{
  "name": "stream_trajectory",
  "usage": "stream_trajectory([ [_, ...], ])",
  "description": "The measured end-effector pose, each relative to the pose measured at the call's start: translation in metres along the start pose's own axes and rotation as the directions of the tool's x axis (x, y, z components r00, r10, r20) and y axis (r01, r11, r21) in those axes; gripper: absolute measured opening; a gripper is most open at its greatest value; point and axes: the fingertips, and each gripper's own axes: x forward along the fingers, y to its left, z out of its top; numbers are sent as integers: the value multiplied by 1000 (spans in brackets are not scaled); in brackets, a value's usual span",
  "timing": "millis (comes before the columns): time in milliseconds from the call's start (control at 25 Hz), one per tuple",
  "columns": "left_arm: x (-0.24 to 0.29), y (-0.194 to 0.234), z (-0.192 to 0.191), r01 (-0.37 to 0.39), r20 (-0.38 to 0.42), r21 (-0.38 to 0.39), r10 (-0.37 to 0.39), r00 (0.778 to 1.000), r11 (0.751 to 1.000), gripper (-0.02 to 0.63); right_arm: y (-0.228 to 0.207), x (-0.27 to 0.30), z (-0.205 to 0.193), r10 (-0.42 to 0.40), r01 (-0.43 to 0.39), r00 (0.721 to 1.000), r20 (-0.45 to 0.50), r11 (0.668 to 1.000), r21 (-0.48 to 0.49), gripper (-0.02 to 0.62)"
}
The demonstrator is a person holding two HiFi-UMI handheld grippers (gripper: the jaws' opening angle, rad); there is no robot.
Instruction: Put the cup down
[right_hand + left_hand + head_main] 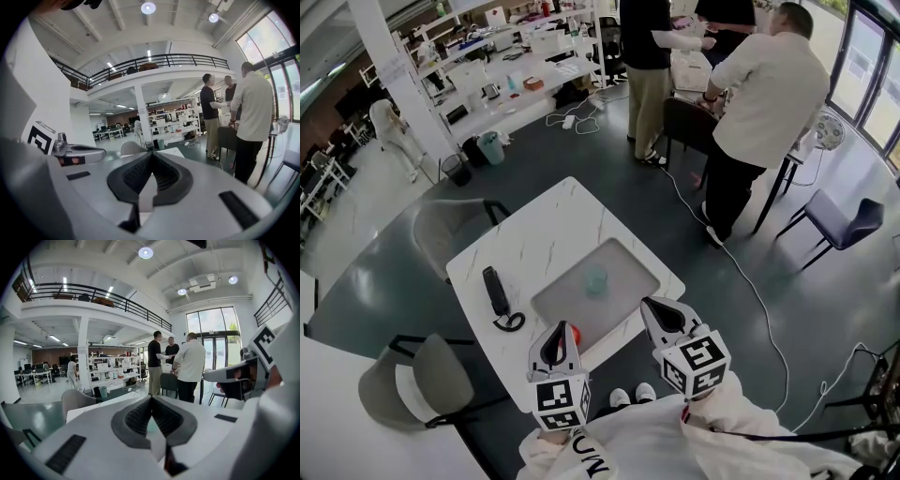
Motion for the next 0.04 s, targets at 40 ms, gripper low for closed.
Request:
stream_trajectory([
  [40,1,0,-1,0,-1,-1,0,1000,1000,8,-1,1,-1,-1,1,1000,-2,1000,1,3],
])
